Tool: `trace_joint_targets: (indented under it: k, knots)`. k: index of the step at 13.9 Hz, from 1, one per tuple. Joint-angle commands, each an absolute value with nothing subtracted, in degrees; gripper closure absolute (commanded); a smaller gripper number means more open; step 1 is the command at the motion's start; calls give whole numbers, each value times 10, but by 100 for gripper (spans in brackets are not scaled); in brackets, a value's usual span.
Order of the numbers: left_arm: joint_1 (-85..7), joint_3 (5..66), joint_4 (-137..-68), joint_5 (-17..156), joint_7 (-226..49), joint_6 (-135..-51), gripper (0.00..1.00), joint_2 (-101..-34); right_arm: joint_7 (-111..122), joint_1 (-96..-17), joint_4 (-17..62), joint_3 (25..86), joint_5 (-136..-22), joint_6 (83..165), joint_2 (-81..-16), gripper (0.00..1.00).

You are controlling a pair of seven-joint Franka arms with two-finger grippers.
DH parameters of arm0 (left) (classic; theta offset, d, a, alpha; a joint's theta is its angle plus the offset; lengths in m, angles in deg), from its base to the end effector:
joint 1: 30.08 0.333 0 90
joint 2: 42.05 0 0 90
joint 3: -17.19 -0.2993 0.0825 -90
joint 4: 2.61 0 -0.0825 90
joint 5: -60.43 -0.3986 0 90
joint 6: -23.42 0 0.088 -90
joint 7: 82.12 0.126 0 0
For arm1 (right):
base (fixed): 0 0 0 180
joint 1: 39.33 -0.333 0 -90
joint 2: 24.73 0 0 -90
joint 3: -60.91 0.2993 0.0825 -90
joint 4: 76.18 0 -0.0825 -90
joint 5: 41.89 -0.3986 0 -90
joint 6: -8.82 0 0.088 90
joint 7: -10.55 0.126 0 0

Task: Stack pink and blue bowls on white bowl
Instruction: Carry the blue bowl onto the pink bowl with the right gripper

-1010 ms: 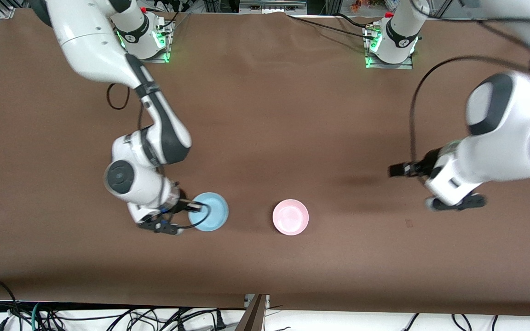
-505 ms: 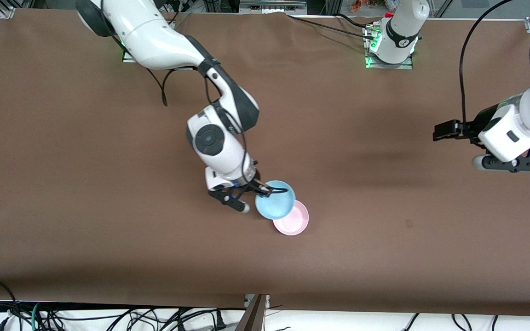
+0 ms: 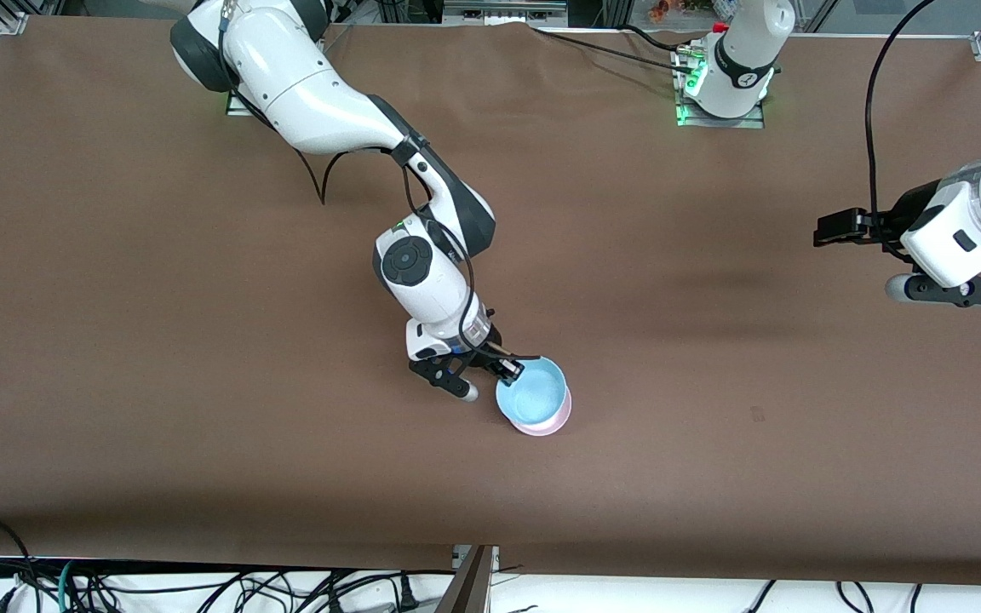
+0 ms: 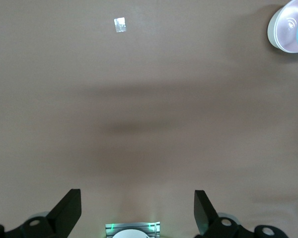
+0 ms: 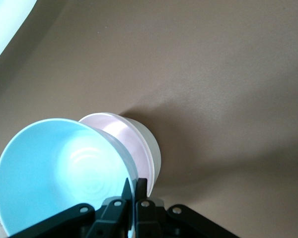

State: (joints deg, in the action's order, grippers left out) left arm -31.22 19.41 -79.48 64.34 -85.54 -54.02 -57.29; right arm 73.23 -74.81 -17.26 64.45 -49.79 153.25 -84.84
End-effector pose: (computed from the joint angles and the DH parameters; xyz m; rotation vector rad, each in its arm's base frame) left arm 0.6114 -0.0428 0.5242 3.0526 -0.0079 -0.3990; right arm 0.6510 0.5033 0.2141 -2.5933 0.7320 -0.2249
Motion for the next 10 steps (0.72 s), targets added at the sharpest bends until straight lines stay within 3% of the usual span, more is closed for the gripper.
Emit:
trace_joint_targets:
  k: [1, 10]
  knots:
    - [-311, 196, -803, 627, -866, -536, 0, -563, 737, -758, -196, 637, -486, 1511, -857, 100]
    - [-310, 197, -801, 629, -868, -536, 0, -563, 723, -757, -196, 636, -477, 1543, -869, 100]
